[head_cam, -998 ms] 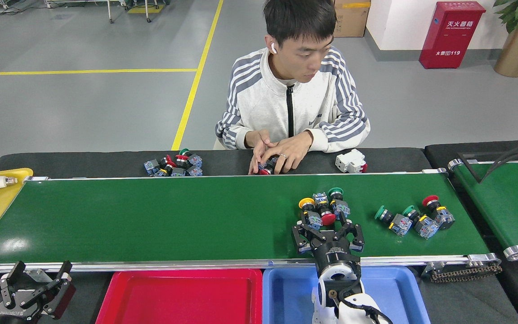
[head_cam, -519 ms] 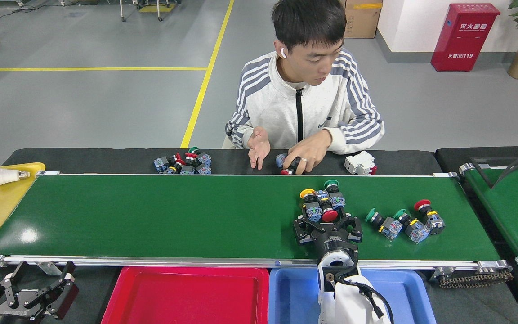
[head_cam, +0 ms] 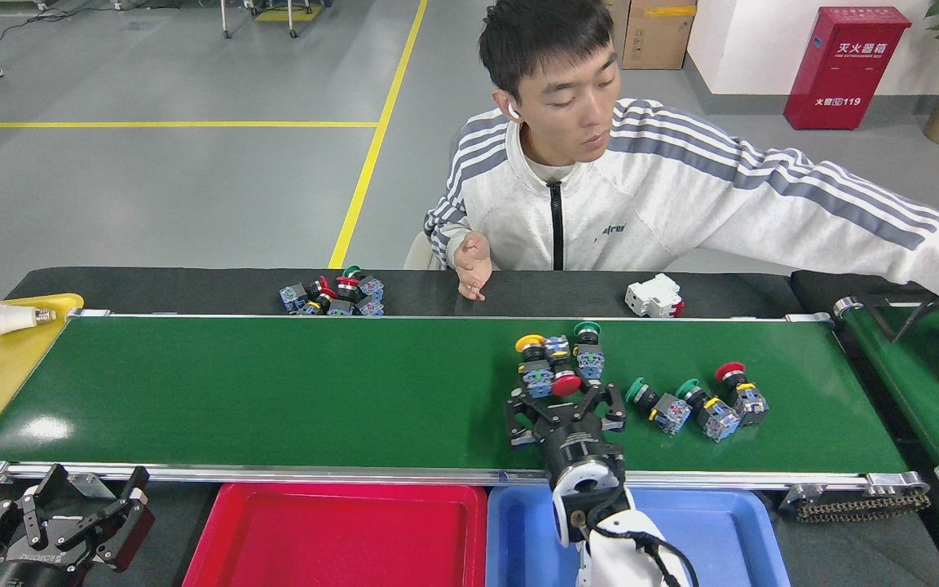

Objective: Pick switch part from conveyor to tray

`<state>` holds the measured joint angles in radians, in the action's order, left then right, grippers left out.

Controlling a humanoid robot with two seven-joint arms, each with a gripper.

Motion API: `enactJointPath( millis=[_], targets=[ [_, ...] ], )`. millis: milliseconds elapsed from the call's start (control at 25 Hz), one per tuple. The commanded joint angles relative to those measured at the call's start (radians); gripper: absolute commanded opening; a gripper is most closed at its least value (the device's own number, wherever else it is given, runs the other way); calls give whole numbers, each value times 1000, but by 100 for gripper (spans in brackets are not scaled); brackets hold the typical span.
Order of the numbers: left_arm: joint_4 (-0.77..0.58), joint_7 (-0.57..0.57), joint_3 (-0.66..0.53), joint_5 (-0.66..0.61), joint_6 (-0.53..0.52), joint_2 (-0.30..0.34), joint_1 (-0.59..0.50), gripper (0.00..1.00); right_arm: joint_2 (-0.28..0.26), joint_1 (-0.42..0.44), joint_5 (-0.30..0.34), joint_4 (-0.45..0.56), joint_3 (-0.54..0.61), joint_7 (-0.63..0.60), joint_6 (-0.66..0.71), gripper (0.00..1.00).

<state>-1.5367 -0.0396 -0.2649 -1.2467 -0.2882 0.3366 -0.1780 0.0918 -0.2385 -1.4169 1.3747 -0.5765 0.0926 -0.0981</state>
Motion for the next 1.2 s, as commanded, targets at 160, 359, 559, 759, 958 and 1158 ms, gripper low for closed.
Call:
enactJointPath(
  millis=[160, 359, 559, 759, 958, 1158],
  targets=[
    [4, -3, -5, 0, 0, 18, 14, 100, -64, 102, -10, 147, -143, -17, 363, 100],
    [1, -3, -5, 1, 1, 15, 12, 100, -55, 113, 1, 129, -129, -14, 354, 100],
    [-3, -2, -11, 6, 1, 5, -3, 100, -60, 291, -1, 290, 69, -65, -115, 97],
    [-74, 0, 1, 3, 1, 5, -8, 100, -181, 416, 30, 342, 242, -160, -351, 99],
    [-154, 17, 276, -23, 26, -13, 107, 100, -193, 308, 111, 285, 288, -163, -350, 99],
    [-102, 90, 529, -207, 159, -154, 261, 100, -222, 180, 107, 172, 213, -120, -172, 99]
  ],
)
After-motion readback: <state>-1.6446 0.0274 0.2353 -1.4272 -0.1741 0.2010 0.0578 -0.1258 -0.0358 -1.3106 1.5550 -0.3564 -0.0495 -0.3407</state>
